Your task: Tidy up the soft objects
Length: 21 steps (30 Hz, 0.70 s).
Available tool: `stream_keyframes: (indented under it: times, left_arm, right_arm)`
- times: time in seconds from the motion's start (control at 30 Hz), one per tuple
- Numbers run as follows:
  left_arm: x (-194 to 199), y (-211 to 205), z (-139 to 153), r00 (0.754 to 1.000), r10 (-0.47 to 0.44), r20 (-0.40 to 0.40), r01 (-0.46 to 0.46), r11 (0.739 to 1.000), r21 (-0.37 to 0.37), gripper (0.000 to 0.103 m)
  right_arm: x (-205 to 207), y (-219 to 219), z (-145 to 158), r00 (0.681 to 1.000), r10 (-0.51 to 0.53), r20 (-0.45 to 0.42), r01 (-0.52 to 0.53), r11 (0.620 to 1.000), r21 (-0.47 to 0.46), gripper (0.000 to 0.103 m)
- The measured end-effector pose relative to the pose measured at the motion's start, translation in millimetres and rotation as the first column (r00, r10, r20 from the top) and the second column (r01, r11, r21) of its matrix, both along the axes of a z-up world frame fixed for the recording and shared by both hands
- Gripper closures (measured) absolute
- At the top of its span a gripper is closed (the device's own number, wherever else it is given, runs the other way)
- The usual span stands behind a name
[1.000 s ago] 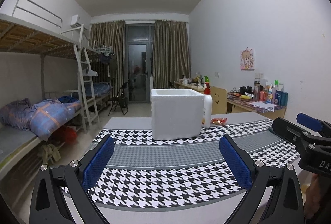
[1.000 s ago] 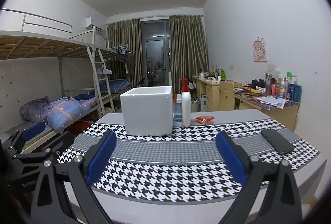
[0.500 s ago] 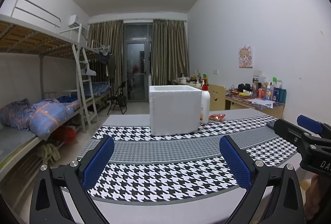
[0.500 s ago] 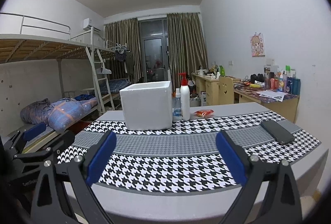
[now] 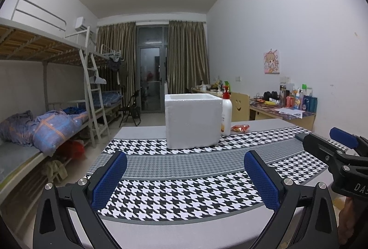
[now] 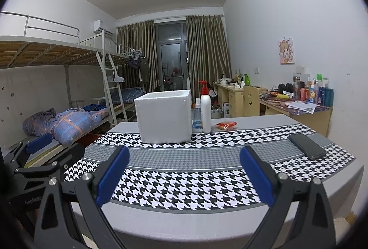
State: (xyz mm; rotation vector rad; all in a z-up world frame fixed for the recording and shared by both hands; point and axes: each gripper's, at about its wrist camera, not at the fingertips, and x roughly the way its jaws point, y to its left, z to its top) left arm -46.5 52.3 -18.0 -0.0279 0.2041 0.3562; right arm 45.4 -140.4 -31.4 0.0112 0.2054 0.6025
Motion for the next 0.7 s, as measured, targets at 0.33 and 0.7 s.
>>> stream_keyframes:
  times: [0.33, 0.7]
  left_arm:
    - [2.9, -0.3, -2.1, 1.0, 0.006, -0.013, -0.006, 1.0, 0.002, 0.001]
    - [4.2, 1.8, -2.0, 1.0, 0.008, -0.013, -0.008, 1.0, -0.001, 0.001]
  right_arm:
    - [6.4, -3.8, -3.4, 1.0, -0.009, -0.029, 0.01, 1.0, 0.004, 0.004]
    - [6.4, -3.7, -3.5, 1.0, -0.009, -0.029, 0.009, 1.0, -0.001, 0.004]
